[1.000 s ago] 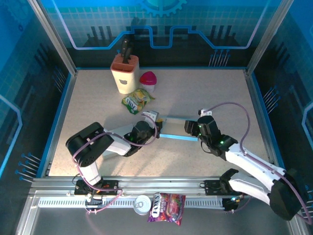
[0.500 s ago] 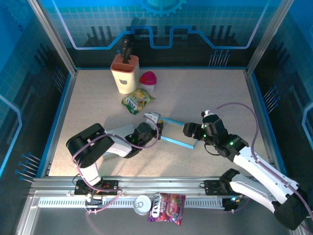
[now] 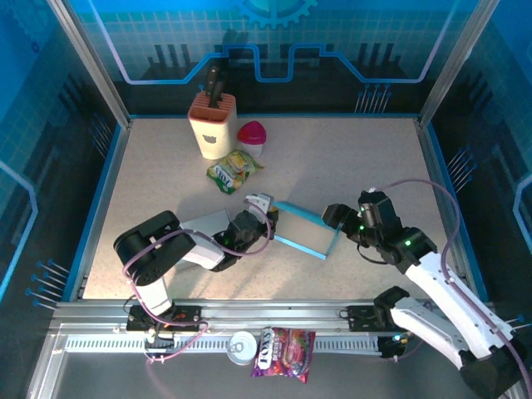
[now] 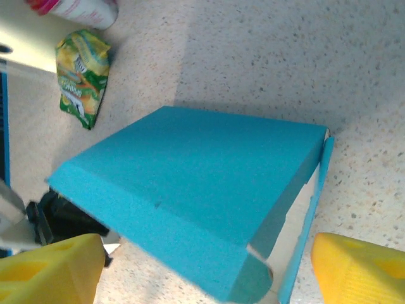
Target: Fold the paper box
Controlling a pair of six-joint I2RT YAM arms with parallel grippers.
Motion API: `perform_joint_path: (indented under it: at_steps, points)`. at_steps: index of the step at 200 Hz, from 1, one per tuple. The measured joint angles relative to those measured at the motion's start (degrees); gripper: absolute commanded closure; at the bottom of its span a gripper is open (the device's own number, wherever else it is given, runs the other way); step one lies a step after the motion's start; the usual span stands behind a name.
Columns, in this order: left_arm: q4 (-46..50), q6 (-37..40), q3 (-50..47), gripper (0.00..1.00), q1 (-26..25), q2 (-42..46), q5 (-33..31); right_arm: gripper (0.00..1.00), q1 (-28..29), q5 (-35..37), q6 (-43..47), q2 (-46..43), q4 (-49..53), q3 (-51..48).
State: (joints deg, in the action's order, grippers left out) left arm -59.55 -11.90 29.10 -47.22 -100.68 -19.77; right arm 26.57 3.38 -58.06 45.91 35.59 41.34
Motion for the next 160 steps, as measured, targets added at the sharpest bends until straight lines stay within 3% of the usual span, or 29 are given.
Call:
perform_joint_path:
  at_steps: [23, 90, 105, 129, 160]
  points:
    - [-2.5, -0.1, -1.3, 1.0, -0.6, -0.8, -0.6, 0.17, -2.6, -3.3, -3.2, 3.0, -0.9, -0.5]
    - [-4.2, -0.9, -3.0, 0.98, -2.4, -0.9, -2.2, 0.27, -2.9, -8.6, -8.0, 8.3, -5.3, -4.3]
    - [-4.2, -1.6, -3.1, 0.93, -2.7, -0.9, -2.4, 0.3, -2.9, -9.2, -8.6, 8.5, -6.5, -5.8]
    - [-3.0, -2.6, -3.4, 0.77, -3.3, -0.9, -2.4, 0.36, -2.9, -9.9, -9.4, 9.0, -8.5, -7.9]
    - [3.0, -4.7, -5.2, 0.64, -4.2, 1.1, -2.5, 0.37, -2.9, -10.1, -9.7, 9.2, -10.5, -9.2]
